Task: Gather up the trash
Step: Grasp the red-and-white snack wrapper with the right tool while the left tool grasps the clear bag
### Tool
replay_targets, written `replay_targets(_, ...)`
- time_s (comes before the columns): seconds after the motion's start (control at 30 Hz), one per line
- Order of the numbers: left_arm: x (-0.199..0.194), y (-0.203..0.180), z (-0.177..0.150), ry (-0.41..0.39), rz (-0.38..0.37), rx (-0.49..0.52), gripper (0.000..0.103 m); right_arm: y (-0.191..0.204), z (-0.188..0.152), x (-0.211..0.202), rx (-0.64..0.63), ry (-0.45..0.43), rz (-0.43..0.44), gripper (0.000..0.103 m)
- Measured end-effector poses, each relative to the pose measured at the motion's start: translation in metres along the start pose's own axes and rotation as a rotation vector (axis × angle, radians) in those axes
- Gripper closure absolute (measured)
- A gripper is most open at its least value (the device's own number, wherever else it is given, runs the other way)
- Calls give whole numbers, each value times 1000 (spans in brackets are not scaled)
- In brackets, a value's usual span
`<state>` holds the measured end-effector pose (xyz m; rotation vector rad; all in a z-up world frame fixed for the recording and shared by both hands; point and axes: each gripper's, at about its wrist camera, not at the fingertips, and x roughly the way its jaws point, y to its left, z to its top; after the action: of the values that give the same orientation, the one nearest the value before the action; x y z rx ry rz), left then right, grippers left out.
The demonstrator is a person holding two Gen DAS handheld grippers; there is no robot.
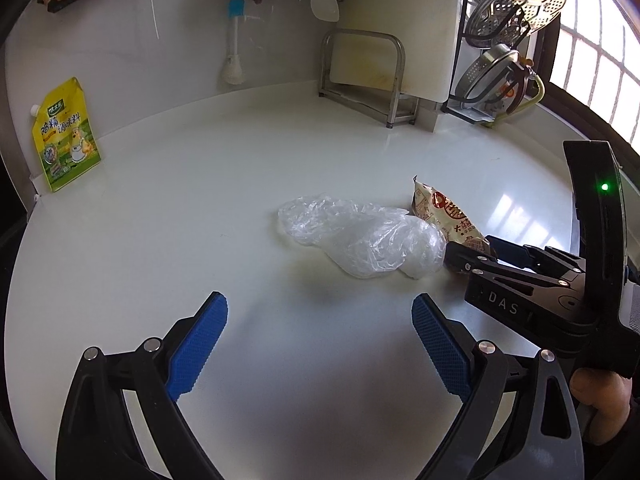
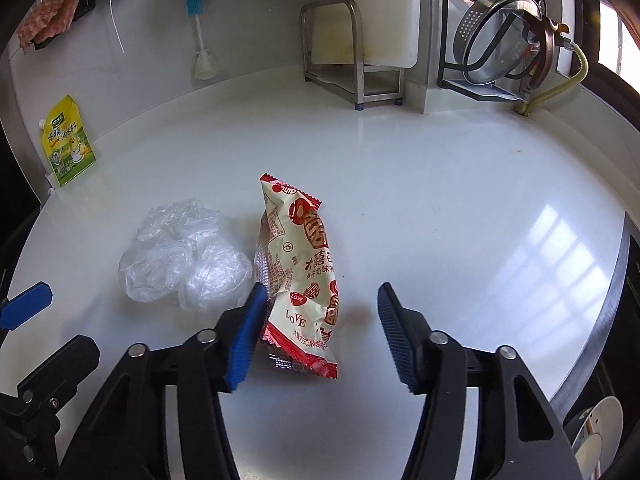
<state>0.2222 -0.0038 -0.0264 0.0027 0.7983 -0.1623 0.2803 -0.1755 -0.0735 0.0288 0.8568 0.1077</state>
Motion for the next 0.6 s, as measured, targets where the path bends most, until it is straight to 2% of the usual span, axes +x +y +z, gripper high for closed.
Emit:
replay_targets(0.03, 1, 0, 1, 1, 0, -2, 11, 0, -1, -1, -1, -9, -3, 71)
replay_targets(0.17, 3, -4, 5, -1, 4, 0, 11, -11, -5, -9, 43, -15, 32, 72)
replay_targets(0.43, 17, -23, 22, 22, -44, -9, 11, -43, -15, -40, 123, -73, 42, 73)
replay_targets(0.6, 31, -38, 37, 26, -36, -6, 8, -58, -25, -51, 149, -84, 41, 73)
